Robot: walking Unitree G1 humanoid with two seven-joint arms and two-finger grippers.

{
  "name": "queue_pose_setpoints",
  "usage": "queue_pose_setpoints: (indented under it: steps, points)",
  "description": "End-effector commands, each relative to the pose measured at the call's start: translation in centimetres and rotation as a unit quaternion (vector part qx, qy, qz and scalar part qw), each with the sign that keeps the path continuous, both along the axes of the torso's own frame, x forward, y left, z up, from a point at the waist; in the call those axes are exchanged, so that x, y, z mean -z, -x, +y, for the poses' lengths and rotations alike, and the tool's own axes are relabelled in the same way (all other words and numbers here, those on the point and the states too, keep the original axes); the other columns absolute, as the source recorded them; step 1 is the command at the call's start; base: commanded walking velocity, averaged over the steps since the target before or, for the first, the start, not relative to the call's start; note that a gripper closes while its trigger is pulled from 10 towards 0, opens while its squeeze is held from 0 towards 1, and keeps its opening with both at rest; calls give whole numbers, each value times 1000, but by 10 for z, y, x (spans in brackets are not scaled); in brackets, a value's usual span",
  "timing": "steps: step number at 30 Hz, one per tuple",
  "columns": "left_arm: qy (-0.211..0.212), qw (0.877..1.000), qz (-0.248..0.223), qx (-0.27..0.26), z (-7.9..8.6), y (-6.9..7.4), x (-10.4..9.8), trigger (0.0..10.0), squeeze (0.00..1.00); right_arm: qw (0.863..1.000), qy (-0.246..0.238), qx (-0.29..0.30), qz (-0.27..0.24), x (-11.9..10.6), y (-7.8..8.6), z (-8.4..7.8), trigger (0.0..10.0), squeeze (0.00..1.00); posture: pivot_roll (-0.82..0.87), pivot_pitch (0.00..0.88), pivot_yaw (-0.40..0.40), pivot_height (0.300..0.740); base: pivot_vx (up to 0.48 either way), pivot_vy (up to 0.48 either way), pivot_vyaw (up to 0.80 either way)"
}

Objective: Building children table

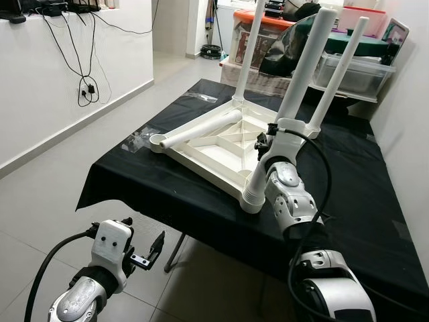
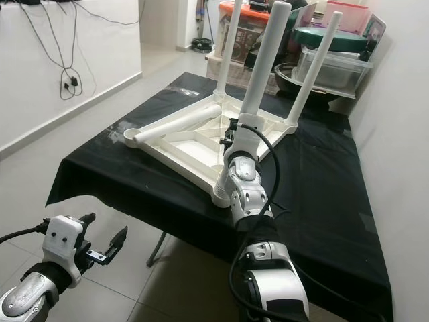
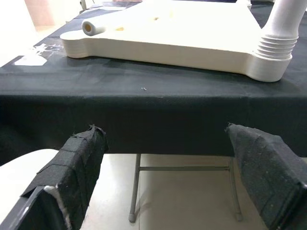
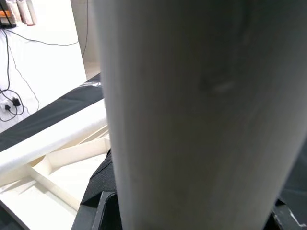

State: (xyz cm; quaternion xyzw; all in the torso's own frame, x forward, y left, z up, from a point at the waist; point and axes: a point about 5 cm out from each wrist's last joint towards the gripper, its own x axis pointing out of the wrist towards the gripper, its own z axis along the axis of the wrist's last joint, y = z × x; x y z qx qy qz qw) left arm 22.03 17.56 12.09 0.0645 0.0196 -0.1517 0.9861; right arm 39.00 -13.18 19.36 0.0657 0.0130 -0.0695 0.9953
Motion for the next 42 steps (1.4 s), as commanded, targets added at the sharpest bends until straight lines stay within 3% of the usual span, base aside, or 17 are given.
queue_pose_setpoints:
  steps: [1,14,15,16,17,27,37,42]
  points:
    - [1,1000,10,7,-3,1,6,10000,0,991,-27,-7,128,53,11,4,10000,0,54,0,-93,740,0,0,0]
    - [1,1000,10,8,-3,0,6,10000,0,992,-25,-10,122,51,12,6,10000,0,54,0,-93,740,0,0,0]
    - [1,1000,10,8,-3,0,6,10000,0,993,-26,-12,117,50,12,6,10000,525,54,0,-93,740,0,0,0]
    - [1,1000,10,8,-3,0,6,10000,0,993,-26,-12,117,50,12,6,10000,525,54,0,-93,740,0,0,0]
    - [1,1000,10,9,-3,0,6,10000,0,993,-27,-13,111,48,11,7,10000,1000,54,0,-93,740,0,0,0]
    - [1,1000,9,10,-3,0,6,10000,0,998,-31,-28,44,20,10,7,10000,1000,53,0,-91,740,0,0,0]
    - [1,1000,9,11,-3,0,6,10000,0,998,-32,-45,13,4,9,4,10000,1000,47,0,-86,740,0,0,0]
    - [2,1000,8,13,-4,-1,6,10000,0,998,-10,-65,-14,-8,5,-2,10000,1000,48,0,-86,740,0,0,0]
